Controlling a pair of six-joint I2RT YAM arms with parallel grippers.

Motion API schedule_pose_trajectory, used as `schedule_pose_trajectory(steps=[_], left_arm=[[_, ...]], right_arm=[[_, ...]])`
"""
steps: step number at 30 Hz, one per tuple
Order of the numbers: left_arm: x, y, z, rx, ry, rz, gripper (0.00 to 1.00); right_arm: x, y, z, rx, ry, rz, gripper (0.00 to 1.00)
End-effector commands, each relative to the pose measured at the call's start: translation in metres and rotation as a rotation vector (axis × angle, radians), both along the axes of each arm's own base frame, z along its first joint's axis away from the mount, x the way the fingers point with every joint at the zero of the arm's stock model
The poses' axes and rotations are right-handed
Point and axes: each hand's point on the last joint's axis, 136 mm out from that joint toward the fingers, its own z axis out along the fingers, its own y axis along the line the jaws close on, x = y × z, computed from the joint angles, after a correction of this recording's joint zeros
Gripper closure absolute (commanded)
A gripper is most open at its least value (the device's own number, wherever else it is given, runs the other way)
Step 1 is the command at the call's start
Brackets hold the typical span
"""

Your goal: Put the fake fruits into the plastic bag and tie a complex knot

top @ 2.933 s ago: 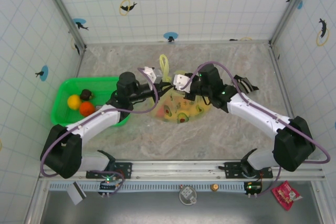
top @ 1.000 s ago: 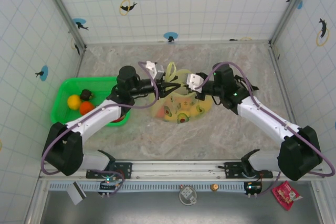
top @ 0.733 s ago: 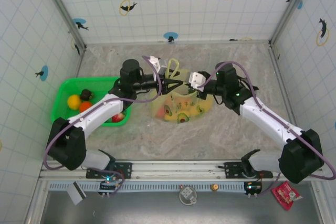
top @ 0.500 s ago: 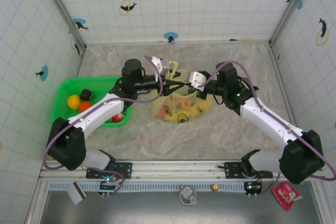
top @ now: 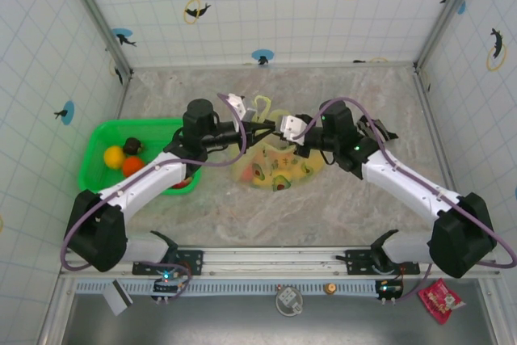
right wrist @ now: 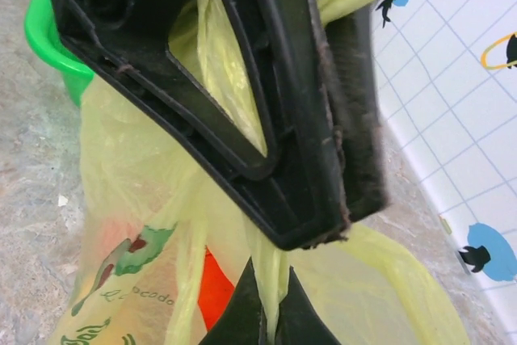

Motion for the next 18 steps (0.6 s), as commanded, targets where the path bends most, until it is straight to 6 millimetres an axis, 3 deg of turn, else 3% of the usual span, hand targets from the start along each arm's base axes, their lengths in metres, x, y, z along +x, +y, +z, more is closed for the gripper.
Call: schedule_pose_trajectory(steps=[1, 4, 7, 12, 18], left_arm=[[-0.011, -0.001, 0.011, -0.027, -0.047, -0.044, 0.95], [-0.013, -0.002, 0.011, -0.031, -0.05, -0.061, 1.0], [-0.013, -0.002, 0.01, -0.03, -0.051, -0.063, 1.0], [-0.012, -0.002, 0.007, -0.024, -0.056, -0.063, 1.0], [-0.012, -0.002, 0.007, -0.021, -0.071, -0.063, 1.0]], right_arm=[[0.009, 0.003, 0.029, 0.041, -0.051, -0.025, 1.0], [0.009, -0.001, 0.03, 0.043, -0.058, -0.039, 1.0], [0.006, -0.011, 0.038, 0.076, -0.066, -0.054, 0.81], [-0.008, -0.029, 0.086, 0.309, 0.003, -0.031, 0.55], [-0.02, -0.02, 0.131, 0.522, 0.146, 0.058, 0.45]])
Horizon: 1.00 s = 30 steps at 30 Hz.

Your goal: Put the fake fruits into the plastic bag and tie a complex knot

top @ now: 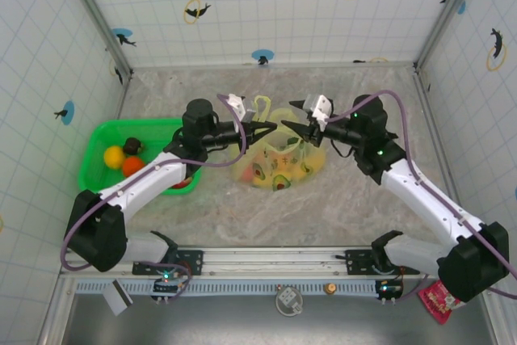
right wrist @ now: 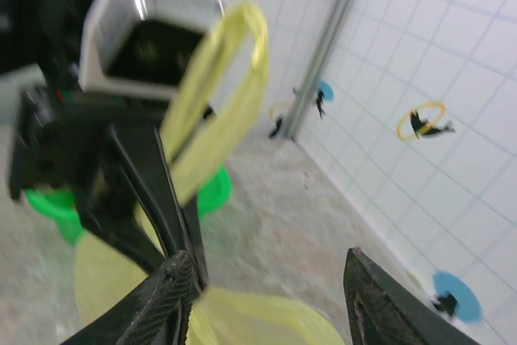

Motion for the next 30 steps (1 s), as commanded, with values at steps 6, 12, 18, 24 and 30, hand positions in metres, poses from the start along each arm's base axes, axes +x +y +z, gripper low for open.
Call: schedule_pose_trajectory(steps=[6, 12, 18, 24, 30], left_arm=[[-0.008, -0.001, 0.0, -0.002, -0.045, -0.037, 1.0], [-0.009, -0.002, 0.0, 0.003, -0.05, -0.039, 1.0], [-0.01, -0.003, -0.001, 0.008, -0.051, -0.041, 1.0], [-0.006, -0.001, -0.002, 0.014, -0.051, -0.008, 1.0], [-0.002, 0.004, -0.003, 0.021, -0.051, 0.039, 1.0]], right_arm=[[-0.006, 0.028, 0.06, 0.228, 0.133, 0.147, 0.39], [-0.001, 0.04, 0.063, 0.219, 0.144, 0.168, 0.41], [0.006, 0.047, 0.067, 0.223, 0.154, 0.181, 0.68], [0.006, 0.039, 0.059, 0.214, 0.156, 0.176, 1.0], [0.012, 0.008, 0.061, 0.265, 0.113, 0.04, 1.0]])
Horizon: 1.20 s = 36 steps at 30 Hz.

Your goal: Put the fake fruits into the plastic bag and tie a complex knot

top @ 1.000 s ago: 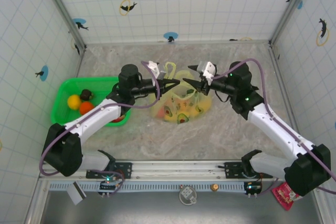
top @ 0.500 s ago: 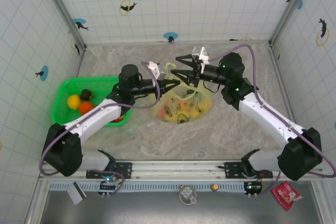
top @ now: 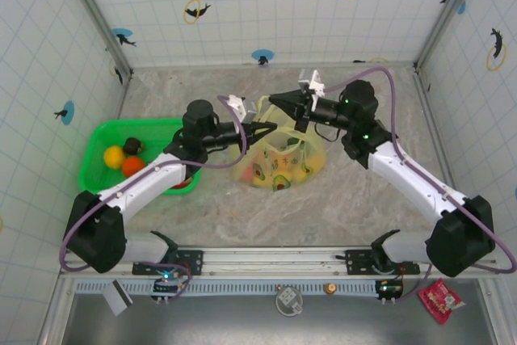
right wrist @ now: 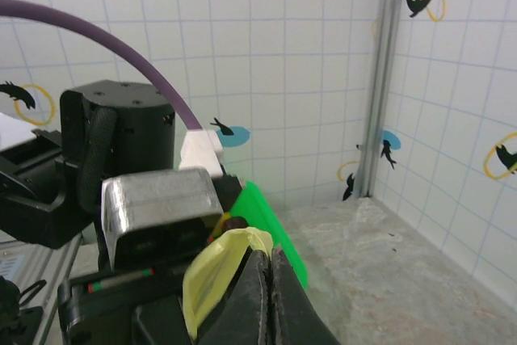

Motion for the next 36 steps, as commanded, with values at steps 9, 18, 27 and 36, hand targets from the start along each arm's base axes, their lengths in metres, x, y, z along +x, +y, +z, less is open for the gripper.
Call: schedule_pose_trajectory(steps=[9, 18, 27, 36], left_arm=[[0.001, 0.006, -0.005, 0.023, -0.025, 0.048, 0.98], [0.001, 0.005, -0.011, 0.031, -0.015, 0.05, 0.93], [0.002, 0.006, -0.011, 0.033, -0.021, 0.052, 0.92], [0.013, 0.008, -0.009, 0.04, -0.051, 0.112, 1.0]], right_arm=[[0.011, -0.058, 0.015, 0.118, -0.066, -0.268, 1.0], [0.013, -0.074, 0.021, 0.199, -0.033, -0.334, 1.0], [0.012, -0.078, 0.019, 0.252, 0.007, -0.33, 1.0], [-0.009, -0.077, 0.007, 0.197, 0.002, -0.277, 1.0]])
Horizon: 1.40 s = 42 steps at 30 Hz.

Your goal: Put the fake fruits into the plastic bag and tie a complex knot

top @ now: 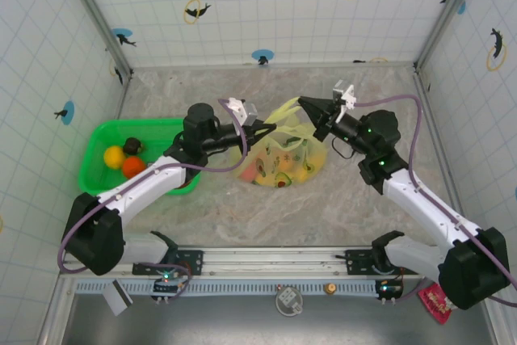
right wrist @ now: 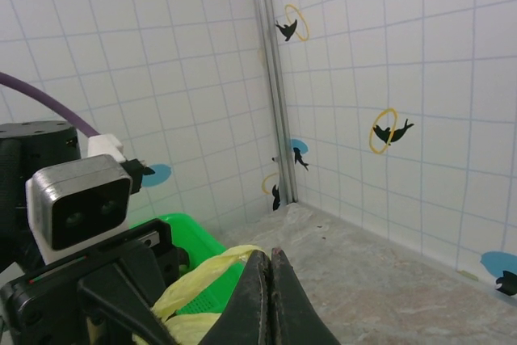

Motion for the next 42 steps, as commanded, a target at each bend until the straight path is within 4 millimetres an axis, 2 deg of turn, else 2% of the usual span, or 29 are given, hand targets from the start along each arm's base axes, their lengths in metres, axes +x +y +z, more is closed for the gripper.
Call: schedule_pose_trajectory(steps=[1, 3, 6, 11, 13, 16, 20, 22, 25, 33, 39, 42], left_arm=[[0.01, 0.008, -0.006, 0.027, -0.022, 0.07, 1.0], [0.014, 0.011, -0.006, 0.024, -0.039, 0.103, 1.0], [0.018, 0.015, -0.006, 0.015, -0.054, 0.139, 1.0], [0.018, 0.015, -0.007, 0.013, -0.06, 0.144, 1.0], [0.018, 0.016, -0.008, 0.013, -0.061, 0.151, 1.0], [0.017, 0.018, -0.007, 0.011, -0.062, 0.158, 1.0], [0.013, 0.018, -0.002, 0.001, -0.071, 0.141, 1.0], [0.009, 0.017, -0.002, 0.003, -0.079, 0.124, 1.0], [0.006, 0.017, -0.006, 0.02, -0.09, 0.104, 1.0], [0.002, 0.017, -0.013, 0.045, -0.11, 0.091, 1.0], [-0.001, 0.017, -0.014, 0.044, -0.11, 0.078, 1.0], [-0.002, 0.018, -0.013, 0.044, -0.116, 0.076, 1.0]], right_arm=[[-0.019, -0.013, 0.016, 0.018, -0.081, -0.01, 1.0], [-0.029, -0.018, 0.002, 0.011, -0.054, -0.014, 1.0], [-0.046, -0.019, -0.032, -0.002, 0.008, -0.007, 1.0], [-0.07, 0.007, -0.104, -0.136, 0.095, 0.056, 1.0], [-0.07, 0.015, -0.131, -0.215, 0.12, 0.04, 1.0], [-0.063, 0.02, -0.159, -0.284, 0.159, 0.005, 1.0], [-0.045, 0.027, -0.173, -0.31, 0.215, -0.047, 1.0], [-0.036, 0.03, -0.171, -0.321, 0.222, -0.065, 1.0], [-0.038, 0.036, -0.153, -0.339, 0.173, -0.033, 0.91], [-0.054, 0.024, -0.085, -0.422, 0.017, -0.018, 0.65], [-0.049, 0.019, -0.042, -0.482, -0.066, -0.055, 0.62], [-0.041, 0.021, -0.025, -0.489, -0.097, -0.077, 0.56]])
